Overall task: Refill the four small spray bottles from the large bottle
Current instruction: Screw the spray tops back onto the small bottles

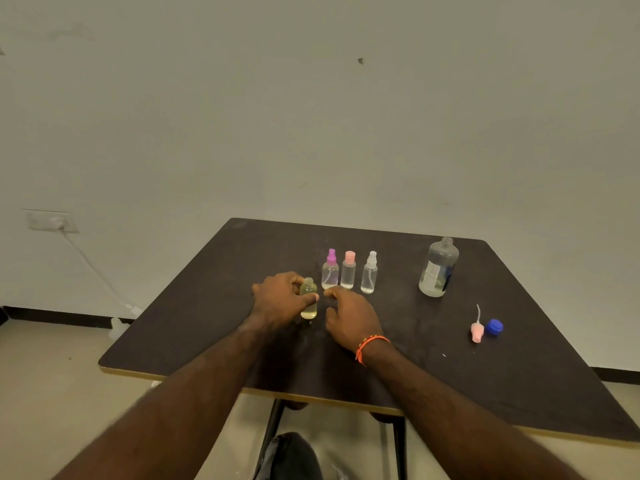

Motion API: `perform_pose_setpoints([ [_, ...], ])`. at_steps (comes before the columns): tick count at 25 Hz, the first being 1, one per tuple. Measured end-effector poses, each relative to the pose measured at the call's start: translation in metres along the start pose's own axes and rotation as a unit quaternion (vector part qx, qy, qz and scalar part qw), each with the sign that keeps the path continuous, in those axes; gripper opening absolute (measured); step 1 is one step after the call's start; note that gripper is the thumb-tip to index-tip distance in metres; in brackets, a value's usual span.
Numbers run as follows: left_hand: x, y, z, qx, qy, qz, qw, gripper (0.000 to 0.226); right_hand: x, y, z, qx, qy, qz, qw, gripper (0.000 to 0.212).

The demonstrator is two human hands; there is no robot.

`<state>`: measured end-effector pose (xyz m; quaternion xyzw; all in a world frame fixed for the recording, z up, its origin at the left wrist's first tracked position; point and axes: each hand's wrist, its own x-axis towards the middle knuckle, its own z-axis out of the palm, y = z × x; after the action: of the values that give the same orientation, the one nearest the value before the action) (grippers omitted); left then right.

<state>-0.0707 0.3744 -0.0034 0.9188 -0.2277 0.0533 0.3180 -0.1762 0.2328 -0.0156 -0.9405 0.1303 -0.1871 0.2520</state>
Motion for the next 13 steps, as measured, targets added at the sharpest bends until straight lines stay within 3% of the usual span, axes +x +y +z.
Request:
perform_pose_setpoints([
  [7, -0.021, 0.093, 0.054, -0.055, -0.056, 0.090, 0.993, 0.034, -0.042, 0.086, -0.085, -0.108, 0.047, 0.091, 0.989, 0.029],
  [13, -0.031, 0.137, 0.093, -0.083, -0.102, 0.120, 0.984, 0.035, -0.074, 0.159, -0.137, -0.197, 0.099, 0.179, 0.959, 0.034],
])
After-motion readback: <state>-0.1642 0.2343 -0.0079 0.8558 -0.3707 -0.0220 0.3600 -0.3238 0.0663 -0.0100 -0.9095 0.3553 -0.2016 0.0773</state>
